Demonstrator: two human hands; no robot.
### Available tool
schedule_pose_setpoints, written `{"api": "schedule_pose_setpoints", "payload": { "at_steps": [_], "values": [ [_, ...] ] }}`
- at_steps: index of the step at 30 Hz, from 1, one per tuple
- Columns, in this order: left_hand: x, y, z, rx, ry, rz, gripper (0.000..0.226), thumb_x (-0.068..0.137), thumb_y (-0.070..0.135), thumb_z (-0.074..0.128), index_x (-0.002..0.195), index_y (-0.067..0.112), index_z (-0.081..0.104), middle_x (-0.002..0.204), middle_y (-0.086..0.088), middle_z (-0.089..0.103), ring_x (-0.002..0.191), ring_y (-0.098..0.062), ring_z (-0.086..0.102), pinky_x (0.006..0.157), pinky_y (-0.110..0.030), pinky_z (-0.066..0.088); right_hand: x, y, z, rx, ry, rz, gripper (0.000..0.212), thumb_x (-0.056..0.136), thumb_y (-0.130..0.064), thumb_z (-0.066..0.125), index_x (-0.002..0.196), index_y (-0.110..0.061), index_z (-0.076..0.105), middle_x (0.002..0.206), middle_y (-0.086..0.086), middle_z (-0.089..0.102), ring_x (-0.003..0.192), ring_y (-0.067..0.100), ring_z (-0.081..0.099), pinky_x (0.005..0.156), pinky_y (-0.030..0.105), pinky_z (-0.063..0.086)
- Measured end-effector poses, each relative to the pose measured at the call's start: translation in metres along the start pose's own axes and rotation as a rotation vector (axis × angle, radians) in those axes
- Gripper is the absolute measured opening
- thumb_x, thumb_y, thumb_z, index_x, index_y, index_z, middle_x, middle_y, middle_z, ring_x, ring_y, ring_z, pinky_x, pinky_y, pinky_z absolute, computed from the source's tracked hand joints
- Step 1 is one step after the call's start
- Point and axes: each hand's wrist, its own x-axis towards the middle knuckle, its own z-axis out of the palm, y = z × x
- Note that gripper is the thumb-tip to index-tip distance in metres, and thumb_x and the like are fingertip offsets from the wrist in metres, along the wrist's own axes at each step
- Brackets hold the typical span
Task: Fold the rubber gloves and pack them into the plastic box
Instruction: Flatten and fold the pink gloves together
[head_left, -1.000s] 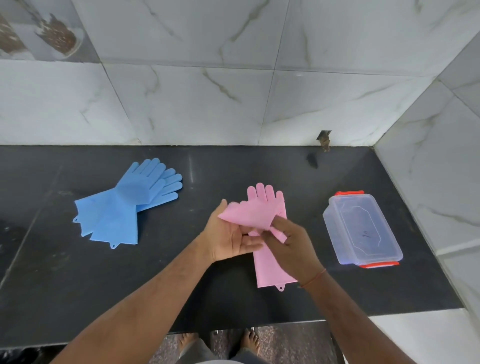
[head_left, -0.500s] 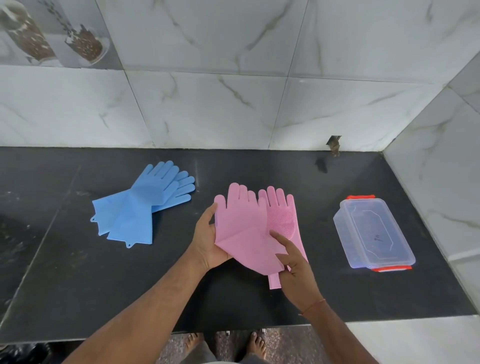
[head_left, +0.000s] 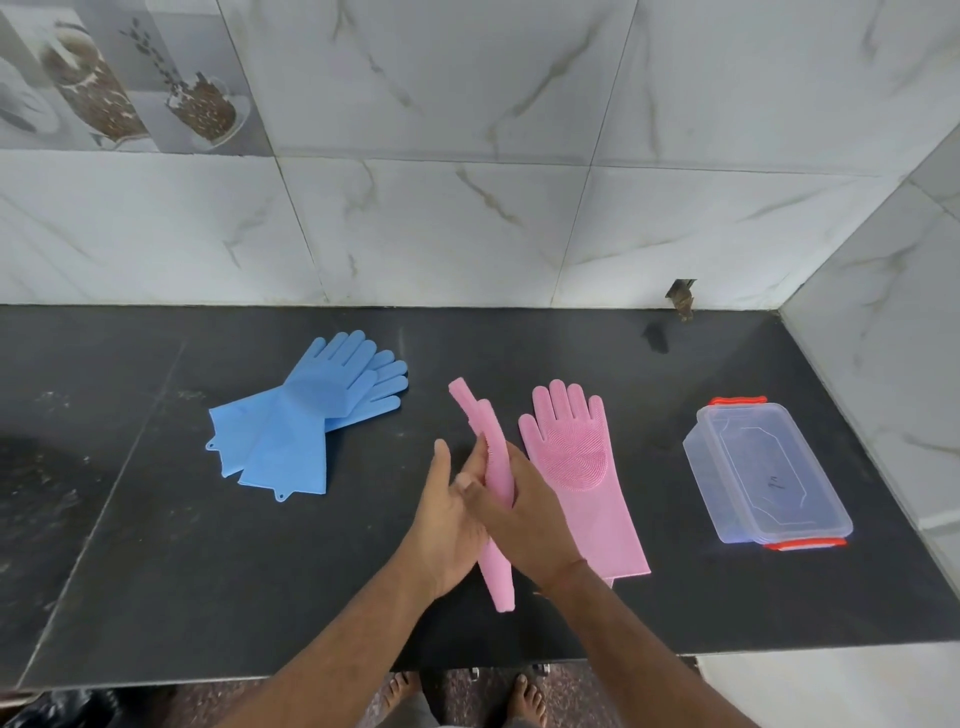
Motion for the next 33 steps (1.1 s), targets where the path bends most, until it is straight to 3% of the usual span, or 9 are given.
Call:
{"api": "schedule_pose_setpoints", "payload": {
  "at_steps": [3, 6, 9, 11, 14, 21, 27, 32, 33],
  "values": [
    [-0.010, -0.006, -0.010, 0.034, 0.043, 0.033, 0.080, 0.094, 0.076, 0.036, 0.163, 0.036, 0.047, 0.155, 0.002, 0.066, 0.142, -0.016, 0.064, 0.114, -0.035, 0.056, 0.002, 0.006, 0.003, 0.020, 0.053, 0.058, 0.027, 0.104, -0.048, 0.059, 0.127, -0.061, 0.053, 0.108, -0.039, 0.065, 0.102, -0.001, 0.069, 0.097, 0.028, 0.060],
    [-0.017, -0.007, -0.017, 0.244, 0.091, 0.086, 0.067, 0.095, 0.070, 0.041, 0.159, 0.050, 0.040, 0.151, 0.024, 0.061, 0.121, 0.011, 0.069, 0.090, -0.015, 0.062, 0.007, 0.007, 0.003, 0.055, 0.054, 0.170, 0.023, 0.107, -0.043, 0.056, 0.129, -0.049, 0.056, 0.112, -0.032, 0.063, 0.102, 0.006, 0.068, 0.103, 0.044, 0.060],
    [-0.014, -0.007, -0.032, 0.480, 0.270, 0.128, 0.079, 0.095, 0.075, 0.042, 0.167, 0.052, 0.019, 0.163, 0.014, 0.045, 0.141, -0.010, 0.058, 0.111, -0.040, 0.057, 0.009, -0.002, 0.003, 0.199, -0.003, 0.257, 0.032, 0.106, -0.047, 0.055, 0.136, -0.037, 0.062, 0.126, -0.018, 0.069, 0.112, 0.016, 0.069, 0.105, 0.047, 0.059],
    [-0.014, -0.006, -0.045, 0.450, 0.347, 0.033, 0.081, 0.091, 0.076, 0.054, 0.163, 0.045, 0.034, 0.154, 0.007, 0.057, 0.137, -0.025, 0.061, 0.112, -0.052, 0.055, 0.012, -0.008, 0.003, 0.312, -0.035, 0.322, 0.037, 0.106, -0.048, 0.055, 0.139, -0.034, 0.063, 0.131, -0.012, 0.070, 0.118, 0.020, 0.068, 0.105, 0.051, 0.059],
    [-0.017, -0.003, -0.061, 0.331, 0.260, 0.005, 0.063, 0.087, 0.065, 0.072, 0.140, 0.033, 0.062, 0.124, -0.003, 0.081, 0.110, -0.030, 0.080, 0.085, -0.044, 0.068, 0.021, -0.016, -0.001, 0.398, -0.083, 0.348, 0.034, 0.107, -0.044, 0.055, 0.138, -0.032, 0.063, 0.129, -0.009, 0.072, 0.117, 0.023, 0.069, 0.100, 0.053, 0.061],
    [0.007, 0.019, -0.069, 0.347, 0.318, 0.175, 0.048, 0.103, 0.022, 0.075, 0.146, 0.039, 0.058, 0.134, 0.001, 0.076, 0.120, -0.028, 0.077, 0.102, -0.061, 0.062, 0.051, -0.005, -0.016, 0.487, -0.255, 0.411, 0.036, 0.103, -0.033, 0.068, 0.137, -0.036, 0.057, 0.127, -0.002, 0.075, 0.112, 0.029, 0.076, 0.090, 0.061, 0.063],
    [0.046, 0.043, -0.066, 0.479, 0.352, 0.321, 0.065, 0.105, 0.017, 0.072, 0.159, 0.039, 0.043, 0.142, 0.001, 0.069, 0.125, -0.028, 0.072, 0.103, -0.056, 0.063, 0.067, 0.016, -0.018, 0.450, -0.383, 0.360, 0.077, 0.093, -0.008, 0.079, 0.143, -0.055, 0.044, 0.135, -0.019, 0.069, 0.118, 0.030, 0.074, 0.076, 0.056, 0.067],
    [0.075, 0.051, -0.067, 0.529, 0.393, 0.238, 0.058, 0.107, 0.020, 0.069, 0.156, 0.041, 0.047, 0.145, 0.002, 0.067, 0.120, -0.022, 0.072, 0.099, -0.045, 0.064, 0.080, 0.021, -0.006, 0.300, -0.238, 0.358, 0.070, 0.094, -0.017, 0.080, 0.144, -0.046, 0.039, 0.135, -0.021, 0.066, 0.127, 0.021, 0.066, 0.080, 0.031, 0.064],
    [0.079, 0.050, -0.066, 0.580, 0.400, 0.190, 0.057, 0.108, 0.021, 0.068, 0.157, 0.041, 0.045, 0.148, 0.001, 0.065, 0.118, -0.019, 0.070, 0.097, -0.041, 0.063, 0.082, 0.025, -0.004, 0.258, -0.199, 0.401, 0.070, 0.095, -0.020, 0.080, 0.149, -0.039, 0.039, 0.140, -0.014, 0.063, 0.130, 0.024, 0.063, 0.086, 0.034, 0.062]
  ]
}}
